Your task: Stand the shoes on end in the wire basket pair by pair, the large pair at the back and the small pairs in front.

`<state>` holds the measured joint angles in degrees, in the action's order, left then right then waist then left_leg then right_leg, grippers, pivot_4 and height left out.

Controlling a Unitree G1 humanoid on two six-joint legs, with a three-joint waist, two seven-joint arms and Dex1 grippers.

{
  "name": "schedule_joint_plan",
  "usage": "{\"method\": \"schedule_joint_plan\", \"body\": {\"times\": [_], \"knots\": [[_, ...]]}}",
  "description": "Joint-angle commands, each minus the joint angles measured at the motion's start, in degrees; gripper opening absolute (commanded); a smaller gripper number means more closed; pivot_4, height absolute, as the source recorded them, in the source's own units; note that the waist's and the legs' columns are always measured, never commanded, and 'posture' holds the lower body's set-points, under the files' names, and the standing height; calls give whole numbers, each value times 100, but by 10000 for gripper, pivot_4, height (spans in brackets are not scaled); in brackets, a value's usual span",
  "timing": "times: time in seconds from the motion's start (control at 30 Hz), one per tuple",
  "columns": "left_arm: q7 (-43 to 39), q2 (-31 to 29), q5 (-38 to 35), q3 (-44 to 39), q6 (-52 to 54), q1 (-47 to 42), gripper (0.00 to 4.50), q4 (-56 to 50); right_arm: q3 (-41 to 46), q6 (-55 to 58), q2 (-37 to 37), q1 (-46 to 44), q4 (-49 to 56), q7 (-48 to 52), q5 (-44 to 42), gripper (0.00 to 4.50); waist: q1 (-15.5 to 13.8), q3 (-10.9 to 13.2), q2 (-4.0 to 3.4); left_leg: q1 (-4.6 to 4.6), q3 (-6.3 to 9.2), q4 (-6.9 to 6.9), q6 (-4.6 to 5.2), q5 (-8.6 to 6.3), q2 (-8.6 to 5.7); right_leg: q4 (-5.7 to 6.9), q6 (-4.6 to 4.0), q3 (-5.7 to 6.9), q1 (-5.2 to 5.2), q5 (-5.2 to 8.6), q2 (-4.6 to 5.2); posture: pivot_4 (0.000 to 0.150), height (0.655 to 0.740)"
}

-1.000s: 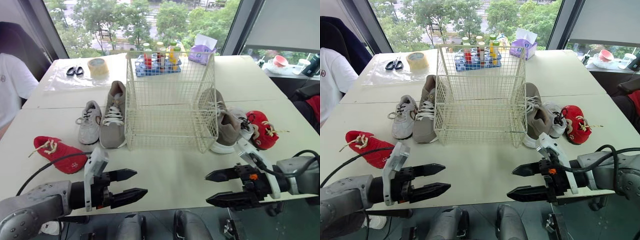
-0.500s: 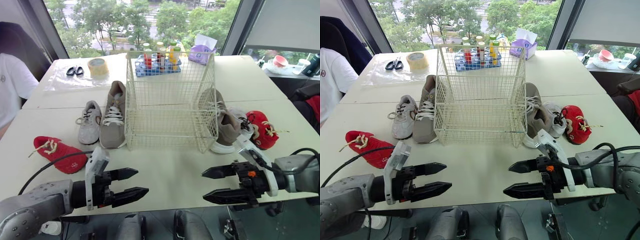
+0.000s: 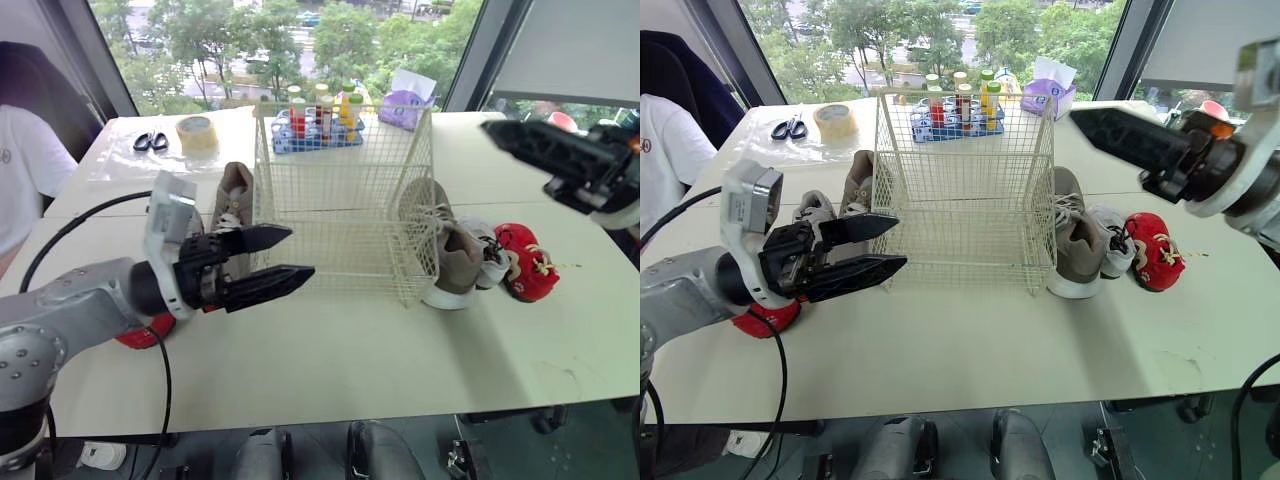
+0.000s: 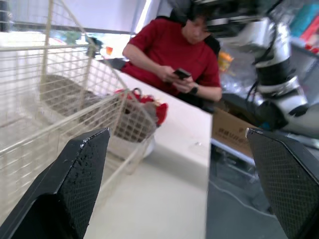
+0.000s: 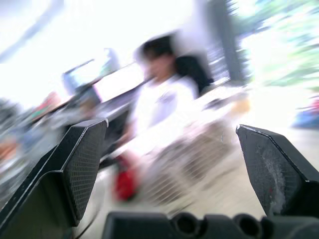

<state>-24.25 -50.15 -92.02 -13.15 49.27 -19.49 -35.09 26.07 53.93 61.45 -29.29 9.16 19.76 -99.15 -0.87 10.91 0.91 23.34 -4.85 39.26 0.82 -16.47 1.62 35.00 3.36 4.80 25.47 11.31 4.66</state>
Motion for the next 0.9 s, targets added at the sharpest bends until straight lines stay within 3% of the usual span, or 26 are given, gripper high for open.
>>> {"method": "schedule_joint_plan", "body": {"times": [0.03, 0.17, 0.33, 0.47, 0.9], "knots": [[26, -1, -235, 149, 16, 0, 44882, -279, 464, -614, -425, 583, 420, -583, 1059, 45000, 2, 0, 0, 1, -1, -1, -8, 4, 0, -1, 3, 0, 1, 1, 1, 1500, 7400], [-262, 26, 191, 375, 88, 240, 44882, -219, 778, -1486, -1142, 1661, 992, -1118, 2766, 45000, -30, 0, -5, -2, -3, -2, -14, 7, -5, 3, 5, 1, 2, 3, 2, 1500, 7400], [-808, 123, 868, 740, 143, 544, 44882, -142, 134, -1680, -1341, 2742, 2040, -969, 4115, 45000, -4, 0, -15, -14, -1, -2, -2, 1, -5, 9, -14, -2, -2, 12, -3, 1500, 7400], [-1086, 291, 1430, 973, 51, 576, 44882, -48, 79, -1919, -1927, 3116, 2193, -1183, 4623, 45000, 12, -3, -18, -26, 1, -2, -8, 4, 9, 12, -18, -3, -8, 18, -19, 1500, 7400], [-1085, 406, 1427, 885, 140, 625, 44882, -150, -785, -2144, -2832, 2932, 1696, -767, 5623, 45000, 16, -4, -21, -24, 1, -2, -6, 4, 8, 12, -34, -6, -5, 10, -18, 1500, 7400]]}}
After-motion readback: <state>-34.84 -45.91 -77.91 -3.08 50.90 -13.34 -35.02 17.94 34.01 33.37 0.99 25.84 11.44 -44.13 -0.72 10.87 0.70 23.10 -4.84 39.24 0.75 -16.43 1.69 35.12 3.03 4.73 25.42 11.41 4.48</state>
